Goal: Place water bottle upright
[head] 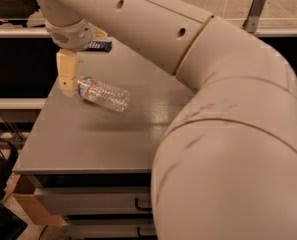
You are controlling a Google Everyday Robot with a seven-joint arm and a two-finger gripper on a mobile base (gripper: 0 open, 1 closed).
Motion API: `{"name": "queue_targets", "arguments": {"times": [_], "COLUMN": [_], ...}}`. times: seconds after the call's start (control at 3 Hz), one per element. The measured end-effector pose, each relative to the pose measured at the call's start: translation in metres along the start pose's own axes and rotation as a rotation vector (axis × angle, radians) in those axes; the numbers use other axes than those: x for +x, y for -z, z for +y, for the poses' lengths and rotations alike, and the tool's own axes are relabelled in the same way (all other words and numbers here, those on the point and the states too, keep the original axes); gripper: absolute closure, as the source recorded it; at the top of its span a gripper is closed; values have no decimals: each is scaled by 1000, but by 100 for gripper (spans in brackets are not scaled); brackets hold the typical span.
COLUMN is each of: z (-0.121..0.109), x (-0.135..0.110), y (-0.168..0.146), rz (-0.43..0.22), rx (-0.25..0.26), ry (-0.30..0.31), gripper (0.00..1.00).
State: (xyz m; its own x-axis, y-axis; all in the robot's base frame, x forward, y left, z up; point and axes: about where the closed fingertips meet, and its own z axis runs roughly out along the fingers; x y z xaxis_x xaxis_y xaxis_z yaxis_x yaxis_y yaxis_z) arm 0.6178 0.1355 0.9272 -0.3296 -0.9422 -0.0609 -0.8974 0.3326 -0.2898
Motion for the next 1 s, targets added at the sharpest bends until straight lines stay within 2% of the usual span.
{"name": "queue_targets", "arguments": {"times": [0.33, 1.0], "z": [9, 14], "x": [-5, 8], "y": [-18, -43], "rz": [19, 79], "rx": [-49, -101], "ry": [-29, -139], "gripper": [0, 0]}}
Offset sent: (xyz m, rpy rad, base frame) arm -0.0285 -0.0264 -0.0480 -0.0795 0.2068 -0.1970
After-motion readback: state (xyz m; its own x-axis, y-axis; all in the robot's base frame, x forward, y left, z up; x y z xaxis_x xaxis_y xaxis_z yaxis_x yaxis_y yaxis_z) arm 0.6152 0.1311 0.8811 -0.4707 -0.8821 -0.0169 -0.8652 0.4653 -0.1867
